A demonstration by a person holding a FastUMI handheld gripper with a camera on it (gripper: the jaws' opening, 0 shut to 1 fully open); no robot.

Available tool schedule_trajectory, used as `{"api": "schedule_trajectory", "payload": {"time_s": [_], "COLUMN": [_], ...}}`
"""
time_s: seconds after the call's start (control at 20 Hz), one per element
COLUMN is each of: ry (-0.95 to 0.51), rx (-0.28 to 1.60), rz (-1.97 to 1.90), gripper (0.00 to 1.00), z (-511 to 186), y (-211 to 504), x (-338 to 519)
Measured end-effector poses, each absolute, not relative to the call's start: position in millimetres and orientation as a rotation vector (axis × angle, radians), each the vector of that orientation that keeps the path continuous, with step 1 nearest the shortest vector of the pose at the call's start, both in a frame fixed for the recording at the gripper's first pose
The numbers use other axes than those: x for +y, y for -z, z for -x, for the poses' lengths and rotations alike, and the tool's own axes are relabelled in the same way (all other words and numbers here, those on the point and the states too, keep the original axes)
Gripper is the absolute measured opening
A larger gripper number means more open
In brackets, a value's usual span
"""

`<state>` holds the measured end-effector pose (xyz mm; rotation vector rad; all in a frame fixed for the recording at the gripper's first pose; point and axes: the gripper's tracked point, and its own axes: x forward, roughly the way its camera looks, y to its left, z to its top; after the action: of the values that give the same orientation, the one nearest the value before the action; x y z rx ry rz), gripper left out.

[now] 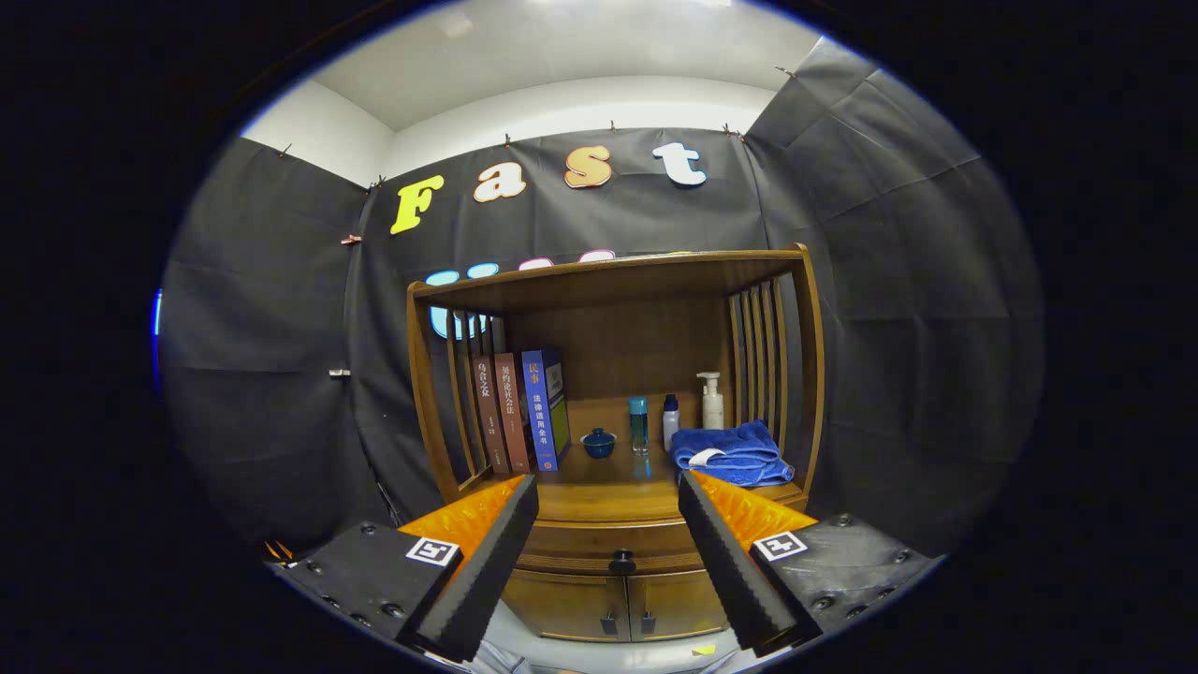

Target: Pull open the drawer, take out the items inside it, and place them on the countertop above the cabinet.

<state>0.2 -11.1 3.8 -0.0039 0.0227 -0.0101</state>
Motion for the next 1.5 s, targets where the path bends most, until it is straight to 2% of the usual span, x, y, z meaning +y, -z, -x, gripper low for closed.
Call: {"api": "schedule_trajectory", "payload": {"time_s": [0.45,1.0,1.5], "ry": [0.023,0.058,0.108], "rx": [0.093,0.351,0.527], "rz": [-0.021,-0.018,-0.036], "gripper": [0.98,0.99,0.96], "z": [-31.2,-117.4,-156.5], "y": [30.8,167.0,260.1], "x": [-15.5,-24.5,-33.9]}}
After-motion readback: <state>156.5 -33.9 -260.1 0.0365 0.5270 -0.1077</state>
